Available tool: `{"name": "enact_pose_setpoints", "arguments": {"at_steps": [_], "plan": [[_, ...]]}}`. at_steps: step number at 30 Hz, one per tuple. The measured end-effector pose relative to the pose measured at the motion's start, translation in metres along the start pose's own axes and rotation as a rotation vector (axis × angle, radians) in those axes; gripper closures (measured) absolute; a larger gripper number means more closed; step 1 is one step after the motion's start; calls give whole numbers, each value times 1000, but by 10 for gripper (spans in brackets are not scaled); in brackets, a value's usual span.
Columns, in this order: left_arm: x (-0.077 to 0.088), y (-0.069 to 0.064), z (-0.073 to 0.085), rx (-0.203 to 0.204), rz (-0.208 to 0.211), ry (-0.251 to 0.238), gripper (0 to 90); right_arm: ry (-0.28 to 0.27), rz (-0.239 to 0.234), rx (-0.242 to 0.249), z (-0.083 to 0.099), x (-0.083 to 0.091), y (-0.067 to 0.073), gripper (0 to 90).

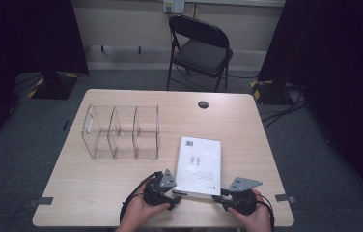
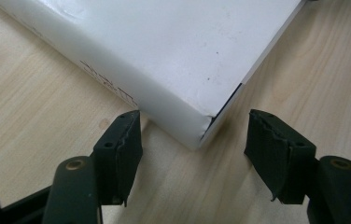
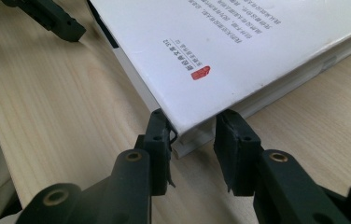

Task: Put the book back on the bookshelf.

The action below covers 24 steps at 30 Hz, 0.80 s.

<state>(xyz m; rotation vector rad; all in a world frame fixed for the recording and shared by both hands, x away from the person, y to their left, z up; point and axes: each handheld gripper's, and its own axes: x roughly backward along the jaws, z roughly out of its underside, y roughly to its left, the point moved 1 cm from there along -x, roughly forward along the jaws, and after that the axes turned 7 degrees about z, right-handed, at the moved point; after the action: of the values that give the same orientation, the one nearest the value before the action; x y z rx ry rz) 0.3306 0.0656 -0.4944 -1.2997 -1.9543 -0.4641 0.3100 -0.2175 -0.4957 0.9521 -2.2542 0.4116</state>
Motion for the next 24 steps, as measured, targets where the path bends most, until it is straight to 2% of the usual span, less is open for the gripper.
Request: {"name": "enact_pose_setpoints", "arguments": {"at_steps": [2,6,7,11,14,18,19,20,24], "plan": [[-1,0,0,7,4,-8,361,-4,1,5,0,1,0,664],[1,1,0,-9,1,13,360,-12,3,5,-2,2,0,667],[0,0,0,0,5,-1,360,-6,4,4,-2,3,1,672],[0,0,0,0,5,-3,358,-3,11,12,-3,4,1,691],[0,1,0,-4,7,3,352,-15,-6,-16,-4,7,0,696],[-1,1,0,-2,7,-1,341,-8,-3,-15,-4,7,0,696],[-2,0,0,9,5,-17,341,-6,0,-7,-4,6,0,696],[-1,1,1,2,8,-9,340,9,-2,-9,-3,4,0,693],[-1,1,1,2,8,-9,341,4,-5,-28,-1,2,1,680]]}}
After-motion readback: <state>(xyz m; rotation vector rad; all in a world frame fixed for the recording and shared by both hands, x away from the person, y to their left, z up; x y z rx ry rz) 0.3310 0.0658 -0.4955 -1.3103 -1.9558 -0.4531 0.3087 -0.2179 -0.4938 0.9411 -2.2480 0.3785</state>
